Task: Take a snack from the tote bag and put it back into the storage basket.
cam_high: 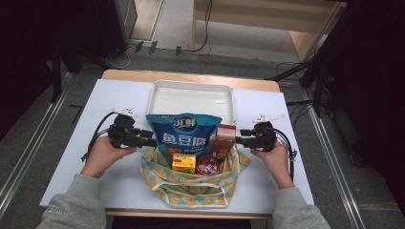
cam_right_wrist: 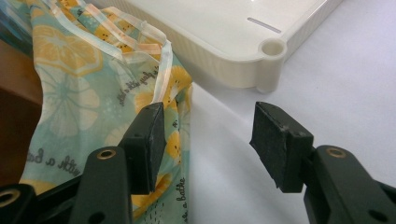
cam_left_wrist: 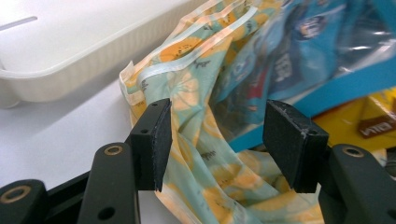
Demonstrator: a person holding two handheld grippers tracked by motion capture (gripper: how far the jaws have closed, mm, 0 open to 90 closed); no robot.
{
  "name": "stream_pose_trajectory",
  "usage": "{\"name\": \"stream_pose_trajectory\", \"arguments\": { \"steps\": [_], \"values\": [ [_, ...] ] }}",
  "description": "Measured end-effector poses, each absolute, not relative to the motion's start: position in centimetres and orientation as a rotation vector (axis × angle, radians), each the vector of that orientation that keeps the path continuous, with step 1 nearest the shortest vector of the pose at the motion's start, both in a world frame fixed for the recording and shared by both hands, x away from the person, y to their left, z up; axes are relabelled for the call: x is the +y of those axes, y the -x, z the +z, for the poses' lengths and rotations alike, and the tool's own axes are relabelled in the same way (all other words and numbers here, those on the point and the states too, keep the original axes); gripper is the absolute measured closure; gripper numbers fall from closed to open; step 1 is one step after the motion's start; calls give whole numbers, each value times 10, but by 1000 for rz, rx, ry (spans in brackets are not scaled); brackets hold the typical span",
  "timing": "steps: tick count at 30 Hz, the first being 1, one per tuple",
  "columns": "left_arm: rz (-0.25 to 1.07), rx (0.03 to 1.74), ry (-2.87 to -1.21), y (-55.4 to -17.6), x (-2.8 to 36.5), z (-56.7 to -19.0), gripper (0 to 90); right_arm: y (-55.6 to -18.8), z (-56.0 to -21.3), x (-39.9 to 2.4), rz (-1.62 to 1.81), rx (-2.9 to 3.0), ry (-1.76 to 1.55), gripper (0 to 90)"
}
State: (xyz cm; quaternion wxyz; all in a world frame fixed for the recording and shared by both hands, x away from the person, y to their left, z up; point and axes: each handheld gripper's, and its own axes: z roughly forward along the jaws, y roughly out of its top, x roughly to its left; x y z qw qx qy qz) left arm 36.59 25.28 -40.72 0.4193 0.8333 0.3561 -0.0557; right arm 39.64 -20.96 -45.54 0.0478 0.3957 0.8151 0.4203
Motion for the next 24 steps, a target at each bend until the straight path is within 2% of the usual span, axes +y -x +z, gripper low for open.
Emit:
{"name": "stream_pose_trajectory", "arguments": {
  "steps": [11,24],
  "values": [
    [-98,861,-2092,-351,263,-381,432,-397,-455,-212,1274,2473,-1221,456],
    [-78,809,-2095,-338,255,-355,432,-398,-455,-212,1270,2473,-1223,456]
  ]
}}
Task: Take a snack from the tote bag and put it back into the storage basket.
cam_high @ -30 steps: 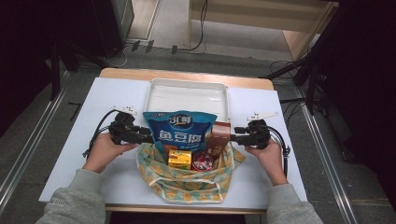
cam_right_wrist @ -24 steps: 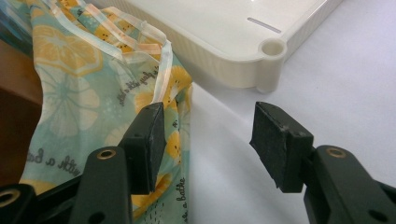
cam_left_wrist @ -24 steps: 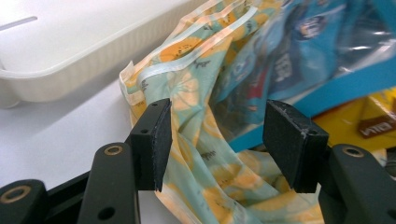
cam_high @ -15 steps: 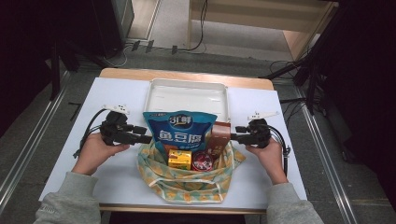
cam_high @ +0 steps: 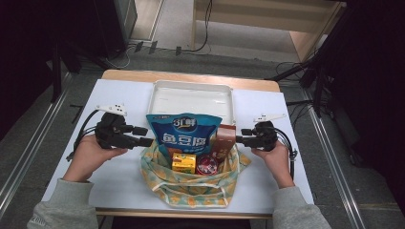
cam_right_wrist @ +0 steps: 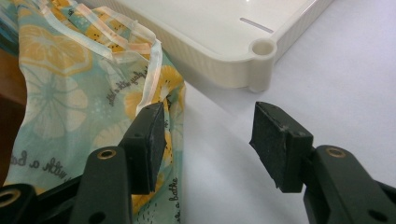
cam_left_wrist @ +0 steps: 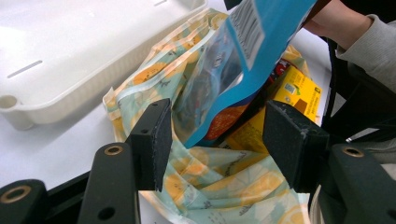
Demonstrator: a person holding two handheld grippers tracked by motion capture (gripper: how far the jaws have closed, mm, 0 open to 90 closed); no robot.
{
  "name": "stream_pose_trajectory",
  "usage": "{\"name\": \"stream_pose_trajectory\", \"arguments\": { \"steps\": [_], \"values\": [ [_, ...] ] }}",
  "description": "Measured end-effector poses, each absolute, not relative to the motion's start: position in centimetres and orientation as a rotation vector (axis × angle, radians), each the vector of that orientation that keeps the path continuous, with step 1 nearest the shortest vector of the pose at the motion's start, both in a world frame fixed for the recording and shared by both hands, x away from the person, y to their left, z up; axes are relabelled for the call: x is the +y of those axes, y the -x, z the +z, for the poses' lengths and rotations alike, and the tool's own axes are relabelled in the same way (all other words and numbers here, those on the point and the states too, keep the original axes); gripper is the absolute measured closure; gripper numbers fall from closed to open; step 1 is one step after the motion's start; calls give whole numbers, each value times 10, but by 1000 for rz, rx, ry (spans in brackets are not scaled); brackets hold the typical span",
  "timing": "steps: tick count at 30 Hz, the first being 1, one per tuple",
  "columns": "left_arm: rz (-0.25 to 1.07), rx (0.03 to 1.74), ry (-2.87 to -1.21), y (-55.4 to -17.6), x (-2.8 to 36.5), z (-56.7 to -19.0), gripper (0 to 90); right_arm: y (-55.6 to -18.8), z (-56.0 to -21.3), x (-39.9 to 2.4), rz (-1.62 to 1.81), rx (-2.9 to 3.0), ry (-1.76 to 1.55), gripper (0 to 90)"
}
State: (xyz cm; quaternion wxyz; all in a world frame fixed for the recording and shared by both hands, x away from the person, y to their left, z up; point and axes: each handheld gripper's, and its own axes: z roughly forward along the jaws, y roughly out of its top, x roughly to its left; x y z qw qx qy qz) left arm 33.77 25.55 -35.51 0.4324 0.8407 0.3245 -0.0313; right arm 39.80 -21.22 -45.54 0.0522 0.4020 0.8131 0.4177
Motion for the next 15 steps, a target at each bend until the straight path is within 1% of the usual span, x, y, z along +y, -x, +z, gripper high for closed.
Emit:
{"name": "stream_pose_trajectory", "arguments": {
  "steps": [15],
  "values": [
    [-66,766,-2107,-334,241,-340,432,-398,-456,-210,1274,2476,-1233,459]
  ]
}}
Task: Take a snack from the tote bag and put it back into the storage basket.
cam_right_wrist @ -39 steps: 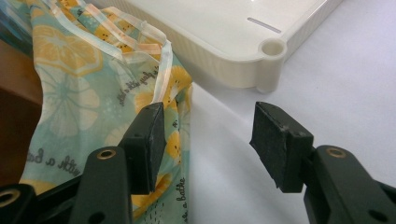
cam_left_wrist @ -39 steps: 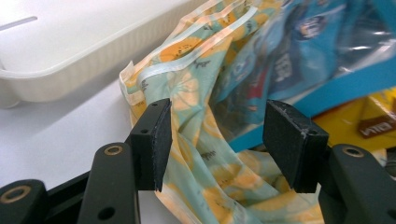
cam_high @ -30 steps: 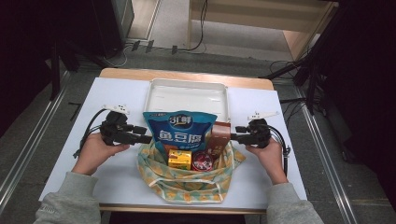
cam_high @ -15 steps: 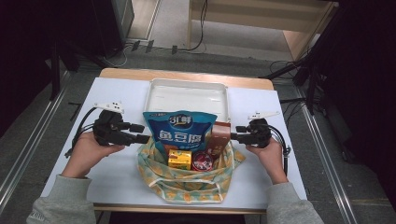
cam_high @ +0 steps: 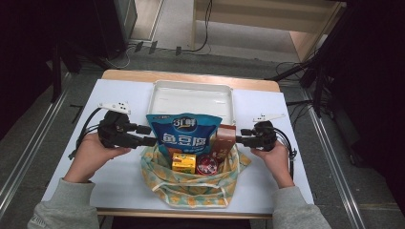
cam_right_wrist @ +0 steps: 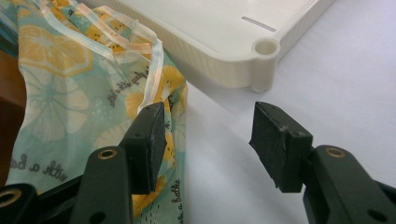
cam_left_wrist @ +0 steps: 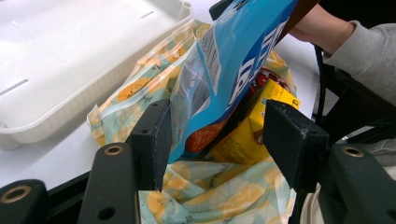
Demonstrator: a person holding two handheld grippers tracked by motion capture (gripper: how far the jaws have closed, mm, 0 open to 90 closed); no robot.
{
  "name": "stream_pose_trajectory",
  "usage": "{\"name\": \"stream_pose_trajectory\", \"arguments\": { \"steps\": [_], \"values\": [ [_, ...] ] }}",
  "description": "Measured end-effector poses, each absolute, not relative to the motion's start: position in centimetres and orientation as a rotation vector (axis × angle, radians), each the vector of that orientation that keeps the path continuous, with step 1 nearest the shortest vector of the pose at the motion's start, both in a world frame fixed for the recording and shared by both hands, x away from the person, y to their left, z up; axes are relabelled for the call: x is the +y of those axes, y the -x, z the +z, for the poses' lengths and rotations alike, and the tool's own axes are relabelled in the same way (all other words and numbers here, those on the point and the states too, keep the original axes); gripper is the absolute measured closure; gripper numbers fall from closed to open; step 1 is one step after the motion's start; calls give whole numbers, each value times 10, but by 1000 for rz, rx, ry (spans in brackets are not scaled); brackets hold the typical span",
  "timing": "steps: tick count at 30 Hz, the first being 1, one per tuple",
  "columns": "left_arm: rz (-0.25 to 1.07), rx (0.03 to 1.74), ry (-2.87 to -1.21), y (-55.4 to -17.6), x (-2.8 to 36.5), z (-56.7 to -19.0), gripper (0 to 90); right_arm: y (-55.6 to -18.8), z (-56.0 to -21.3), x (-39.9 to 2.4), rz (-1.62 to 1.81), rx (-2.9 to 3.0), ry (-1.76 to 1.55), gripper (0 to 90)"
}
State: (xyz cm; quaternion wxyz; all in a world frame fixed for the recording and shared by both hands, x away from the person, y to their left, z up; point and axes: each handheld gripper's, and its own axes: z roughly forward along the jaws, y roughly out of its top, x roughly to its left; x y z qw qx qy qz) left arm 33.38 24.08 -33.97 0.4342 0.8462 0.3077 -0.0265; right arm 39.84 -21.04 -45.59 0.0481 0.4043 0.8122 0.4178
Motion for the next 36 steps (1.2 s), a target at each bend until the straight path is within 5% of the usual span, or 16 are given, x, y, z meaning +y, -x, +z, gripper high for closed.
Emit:
{"name": "stream_pose_trajectory", "arguments": {
  "steps": [36],
  "values": [
    [-38,710,-2087,-342,210,-328,471,-396,-455,-209,1261,2479,-1239,459]
  ]
}}
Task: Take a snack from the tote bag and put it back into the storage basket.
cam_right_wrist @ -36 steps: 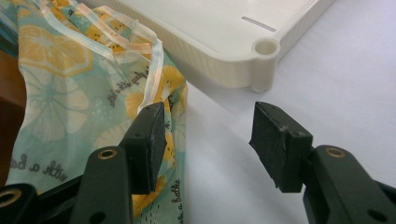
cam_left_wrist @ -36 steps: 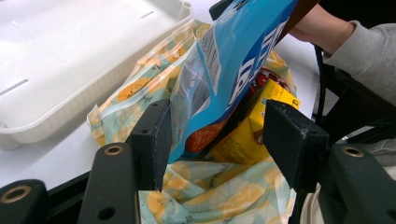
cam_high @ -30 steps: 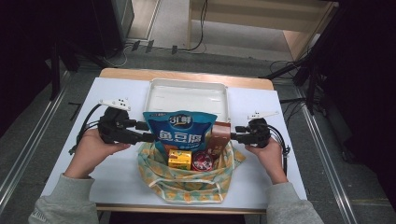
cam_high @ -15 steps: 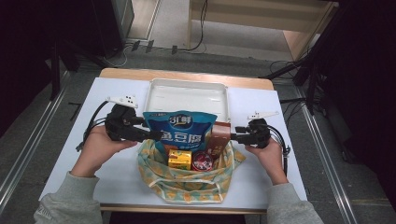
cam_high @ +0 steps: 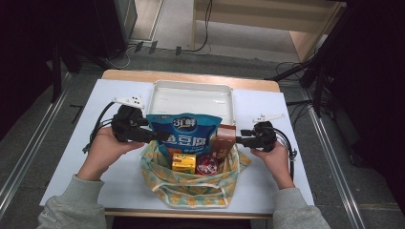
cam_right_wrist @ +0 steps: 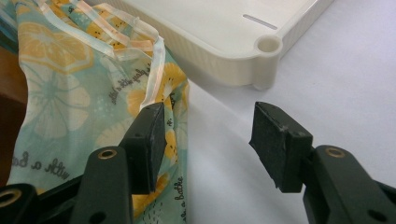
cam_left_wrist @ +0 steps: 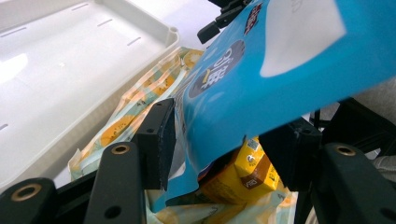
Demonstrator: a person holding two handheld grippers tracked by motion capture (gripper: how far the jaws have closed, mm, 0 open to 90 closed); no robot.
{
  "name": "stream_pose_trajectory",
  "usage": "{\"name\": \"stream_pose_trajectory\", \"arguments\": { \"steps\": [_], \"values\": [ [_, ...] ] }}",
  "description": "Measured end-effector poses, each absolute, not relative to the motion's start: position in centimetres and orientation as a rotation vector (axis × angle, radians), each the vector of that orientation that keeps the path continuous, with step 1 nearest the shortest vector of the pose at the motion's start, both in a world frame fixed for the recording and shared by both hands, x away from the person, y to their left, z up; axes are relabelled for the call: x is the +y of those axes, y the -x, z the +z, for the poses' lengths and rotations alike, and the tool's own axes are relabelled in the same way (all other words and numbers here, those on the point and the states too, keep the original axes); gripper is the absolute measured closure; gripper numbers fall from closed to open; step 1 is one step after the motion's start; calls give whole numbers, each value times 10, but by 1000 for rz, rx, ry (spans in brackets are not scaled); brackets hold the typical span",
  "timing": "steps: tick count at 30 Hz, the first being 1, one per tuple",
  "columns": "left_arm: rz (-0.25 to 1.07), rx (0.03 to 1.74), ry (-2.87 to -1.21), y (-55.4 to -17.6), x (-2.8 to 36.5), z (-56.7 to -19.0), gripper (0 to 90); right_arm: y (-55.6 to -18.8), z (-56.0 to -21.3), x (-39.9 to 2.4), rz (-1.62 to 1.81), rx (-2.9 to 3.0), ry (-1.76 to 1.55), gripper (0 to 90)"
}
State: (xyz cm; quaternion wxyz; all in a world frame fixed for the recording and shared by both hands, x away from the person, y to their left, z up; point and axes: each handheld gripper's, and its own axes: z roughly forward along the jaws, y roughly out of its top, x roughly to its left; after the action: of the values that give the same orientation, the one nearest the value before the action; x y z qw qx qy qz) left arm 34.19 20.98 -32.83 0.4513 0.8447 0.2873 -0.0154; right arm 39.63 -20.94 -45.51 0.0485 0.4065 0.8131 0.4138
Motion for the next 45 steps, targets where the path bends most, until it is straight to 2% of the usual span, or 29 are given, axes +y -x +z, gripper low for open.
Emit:
{"name": "stream_pose_trajectory", "arguments": {
  "steps": [17,24,27,29,33,37,45],
  "values": [
    [-31,681,-2091,-356,197,-327,509,-397,-457,-211,1257,2481,-1245,459],
    [-67,651,-2061,-364,191,-327,543,-397,-456,-211,1253,2477,-1248,459],
    [-90,637,-2056,-367,192,-328,588,-397,-456,-211,1255,2475,-1246,459],
    [-97,625,-2055,-367,191,-328,648,-397,-457,-210,1251,2479,-1245,459],
    [-12,599,-2067,-364,189,-326,748,-397,-457,-210,1250,2479,-1240,459],
    [-3,602,-2072,-365,187,-325,846,-397,-456,-211,1252,2477,-1239,459],
    [-30,642,-2071,-370,186,-321,896,-397,-456,-211,1253,2478,-1237,459]
  ]
}}
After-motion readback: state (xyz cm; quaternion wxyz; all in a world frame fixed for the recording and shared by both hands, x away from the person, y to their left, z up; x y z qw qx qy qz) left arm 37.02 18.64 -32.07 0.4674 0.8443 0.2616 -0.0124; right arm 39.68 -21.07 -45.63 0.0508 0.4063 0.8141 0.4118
